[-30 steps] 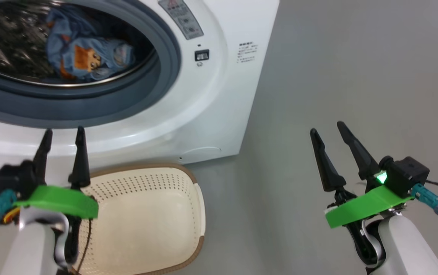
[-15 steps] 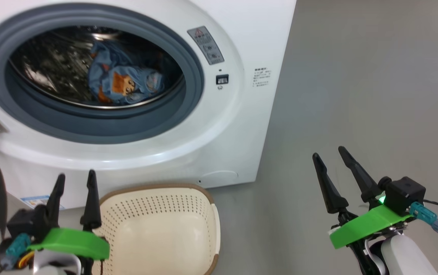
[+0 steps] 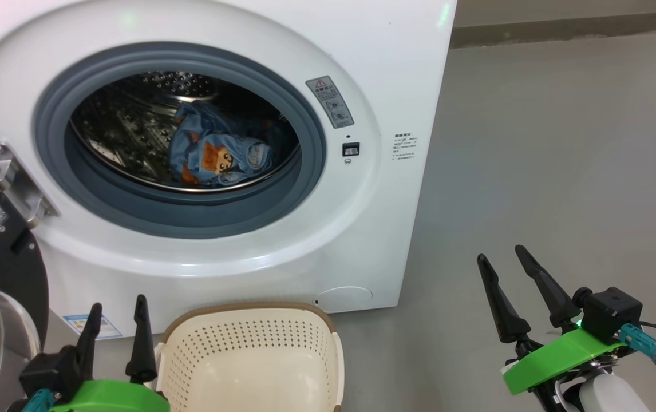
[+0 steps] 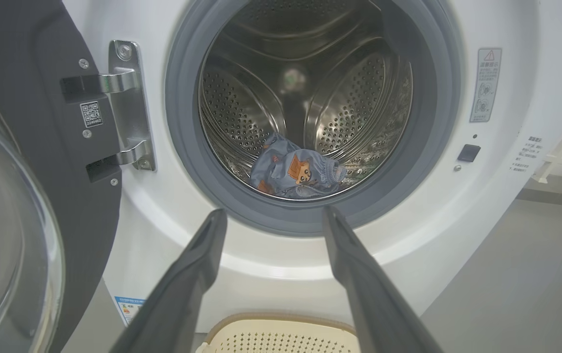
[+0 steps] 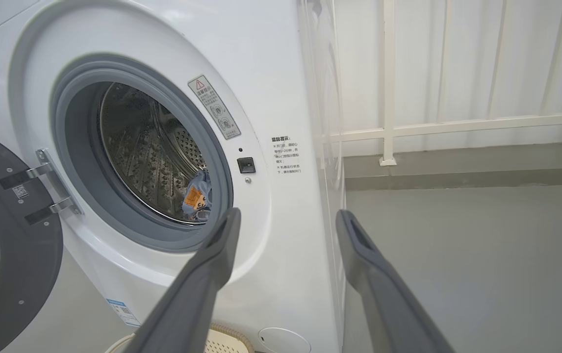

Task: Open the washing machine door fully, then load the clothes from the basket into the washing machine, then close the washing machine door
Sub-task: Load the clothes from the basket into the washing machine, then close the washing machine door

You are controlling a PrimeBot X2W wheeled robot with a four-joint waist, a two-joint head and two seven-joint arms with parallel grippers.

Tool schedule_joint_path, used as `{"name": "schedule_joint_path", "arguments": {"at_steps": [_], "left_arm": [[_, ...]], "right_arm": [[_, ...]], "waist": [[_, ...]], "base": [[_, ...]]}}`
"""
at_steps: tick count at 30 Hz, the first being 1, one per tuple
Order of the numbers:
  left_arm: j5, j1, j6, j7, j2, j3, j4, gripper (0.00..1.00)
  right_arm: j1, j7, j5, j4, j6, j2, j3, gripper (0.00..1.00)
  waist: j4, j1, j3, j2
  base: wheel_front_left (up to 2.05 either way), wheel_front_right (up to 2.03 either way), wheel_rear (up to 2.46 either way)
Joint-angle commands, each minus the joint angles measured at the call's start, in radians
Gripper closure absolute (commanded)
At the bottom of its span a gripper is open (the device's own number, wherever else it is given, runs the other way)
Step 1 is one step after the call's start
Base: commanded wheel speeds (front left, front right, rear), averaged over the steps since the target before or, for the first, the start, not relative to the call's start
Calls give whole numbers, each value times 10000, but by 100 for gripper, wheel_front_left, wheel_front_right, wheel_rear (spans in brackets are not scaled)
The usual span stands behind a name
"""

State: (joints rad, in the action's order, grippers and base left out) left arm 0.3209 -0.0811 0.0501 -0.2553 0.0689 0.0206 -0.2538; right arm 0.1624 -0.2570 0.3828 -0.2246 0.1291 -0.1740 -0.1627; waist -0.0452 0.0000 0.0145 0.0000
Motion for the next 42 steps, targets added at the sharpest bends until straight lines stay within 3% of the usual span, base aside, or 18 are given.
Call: {"name": "schedule_joint_path", "arguments": {"at_steps": [1,42], "left_arm": [[-45,-142,20,-64,124,-379,314,0],[98,35,356,-65,11,-633,303,0]], "right_arm": [[21,-48,151,244,16,-115,-224,0],[4,-48,237,223,16,-265,-445,0]], "waist": [[40,0,-37,0],[42,0,-164,0]], "base": [[0,0,0],[0,0,0]]}}
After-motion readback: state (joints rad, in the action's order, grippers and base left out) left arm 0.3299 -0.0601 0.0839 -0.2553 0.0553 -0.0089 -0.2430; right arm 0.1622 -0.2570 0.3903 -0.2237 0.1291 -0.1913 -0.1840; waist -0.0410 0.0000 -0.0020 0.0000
